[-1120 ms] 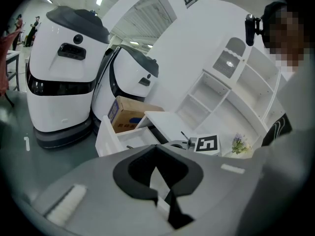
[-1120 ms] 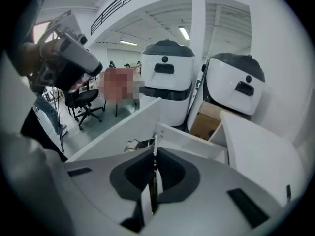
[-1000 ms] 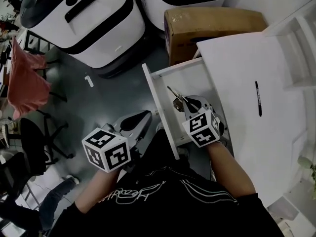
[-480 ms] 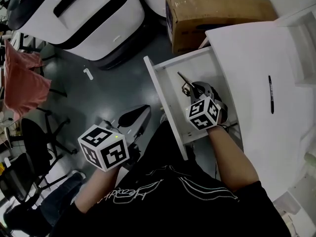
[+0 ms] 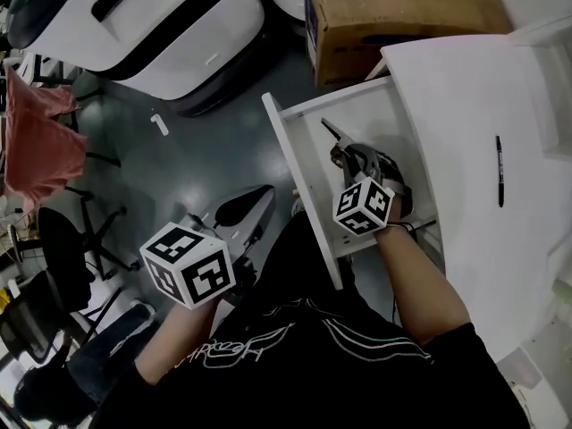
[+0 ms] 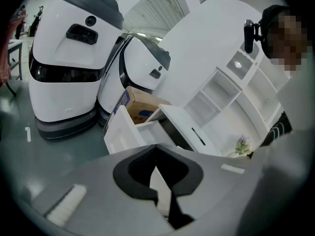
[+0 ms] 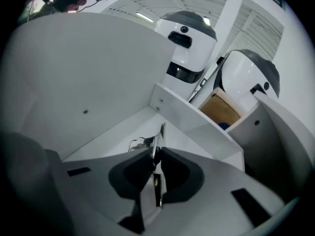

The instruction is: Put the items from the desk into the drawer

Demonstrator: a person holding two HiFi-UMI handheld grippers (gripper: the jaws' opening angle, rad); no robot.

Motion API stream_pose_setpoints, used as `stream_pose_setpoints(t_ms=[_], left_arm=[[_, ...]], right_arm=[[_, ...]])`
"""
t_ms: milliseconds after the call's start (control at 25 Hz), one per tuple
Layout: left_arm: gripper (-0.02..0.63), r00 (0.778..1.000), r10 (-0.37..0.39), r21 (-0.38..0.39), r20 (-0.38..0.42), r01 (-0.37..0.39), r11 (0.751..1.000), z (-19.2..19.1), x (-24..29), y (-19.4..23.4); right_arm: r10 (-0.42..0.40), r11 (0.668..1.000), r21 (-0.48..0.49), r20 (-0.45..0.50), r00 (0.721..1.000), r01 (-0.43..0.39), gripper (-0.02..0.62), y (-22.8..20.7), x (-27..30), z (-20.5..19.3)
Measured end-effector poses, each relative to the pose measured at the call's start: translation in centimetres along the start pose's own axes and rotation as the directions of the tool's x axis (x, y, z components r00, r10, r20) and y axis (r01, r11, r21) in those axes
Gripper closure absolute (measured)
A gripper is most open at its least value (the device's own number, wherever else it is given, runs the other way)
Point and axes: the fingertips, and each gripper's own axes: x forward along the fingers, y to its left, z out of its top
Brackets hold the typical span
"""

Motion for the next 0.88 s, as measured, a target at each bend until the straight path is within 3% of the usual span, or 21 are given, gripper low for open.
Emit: stream_pose_setpoints(t_ms=[320,400,440,480,560,760,880], left_arm=[[0.597,1.000,0.014,-0.009,0.005,-0.014,1.000,-0.7,-0.4,-0.1],[0.597,1.000,0.015,-0.009,0.008,-0.015,1.000,-0.8,-0.4,-0.2],[0.597,1.000,0.016,-0.009,0.010,-0.015,1.000,-0.8,-0.5,-0.3],[0.597,1.000,0.016,-0.009,0.012,-0.016,1.000,-0.8,-0.5,-0.4],[0.597,1.000,0.015,-0.008,0.016,-0.014,1.000,-0.9,-0.6,-0.7],[0.597,1.000,0.008,0.004,0.024,-0.008,1.000,-1.5,-0.9,-1.8],[0.597,0.999,0.001,0.016,0.036,-0.001,1.000,-1.5,-1.1,-2.9]], right_arm=[[0.032,0.997,-0.065,-0.013,0.999,-0.033,0.578,1.1,0.3,0.6],[0.062,0.997,-0.052,-0.018,0.998,-0.062,0.519,1.6,0.3,0.6],[0.085,0.996,-0.038,-0.024,0.996,-0.086,0.394,1.9,0.4,0.5],[0.104,0.994,-0.023,-0.027,0.994,-0.105,0.356,2.2,0.3,0.4],[0.114,0.994,0.009,-0.022,0.993,-0.113,0.356,2.4,0.0,0.4],[0.152,0.966,0.202,0.052,0.987,-0.160,0.356,2.2,-2.1,1.3],[0.164,0.890,0.406,0.138,0.977,-0.207,0.356,1.9,-4.7,1.9]])
